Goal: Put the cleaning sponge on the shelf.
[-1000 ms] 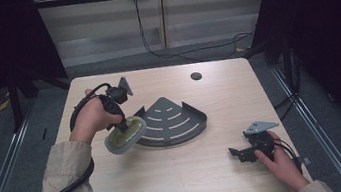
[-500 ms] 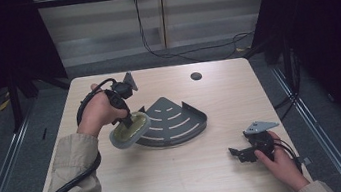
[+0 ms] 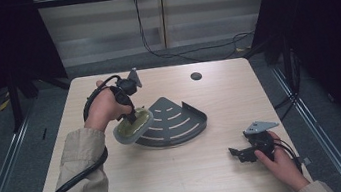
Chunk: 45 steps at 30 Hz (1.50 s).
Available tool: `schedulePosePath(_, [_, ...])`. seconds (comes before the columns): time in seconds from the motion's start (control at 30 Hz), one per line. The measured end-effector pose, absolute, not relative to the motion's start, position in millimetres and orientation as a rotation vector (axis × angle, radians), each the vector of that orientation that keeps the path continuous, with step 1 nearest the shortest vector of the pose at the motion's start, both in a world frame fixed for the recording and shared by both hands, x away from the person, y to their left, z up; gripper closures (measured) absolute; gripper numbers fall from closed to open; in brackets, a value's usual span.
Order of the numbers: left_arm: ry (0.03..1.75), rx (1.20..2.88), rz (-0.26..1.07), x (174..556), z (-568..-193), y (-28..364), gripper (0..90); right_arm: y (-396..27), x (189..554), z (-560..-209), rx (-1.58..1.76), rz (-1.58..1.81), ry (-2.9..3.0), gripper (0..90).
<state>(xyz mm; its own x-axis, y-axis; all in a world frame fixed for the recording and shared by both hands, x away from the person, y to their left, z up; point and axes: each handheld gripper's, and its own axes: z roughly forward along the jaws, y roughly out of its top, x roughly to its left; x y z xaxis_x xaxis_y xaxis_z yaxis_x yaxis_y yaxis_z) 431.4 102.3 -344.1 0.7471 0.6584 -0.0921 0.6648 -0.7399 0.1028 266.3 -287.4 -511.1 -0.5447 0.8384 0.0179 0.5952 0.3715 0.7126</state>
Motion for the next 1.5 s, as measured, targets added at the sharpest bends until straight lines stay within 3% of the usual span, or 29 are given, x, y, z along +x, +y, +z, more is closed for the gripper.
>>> schedulePosePath(1.5, [1.02,2.789,-0.024,455,-354,82,71.2,-288,266,-511,1.252,0.972,2.287,10.6])
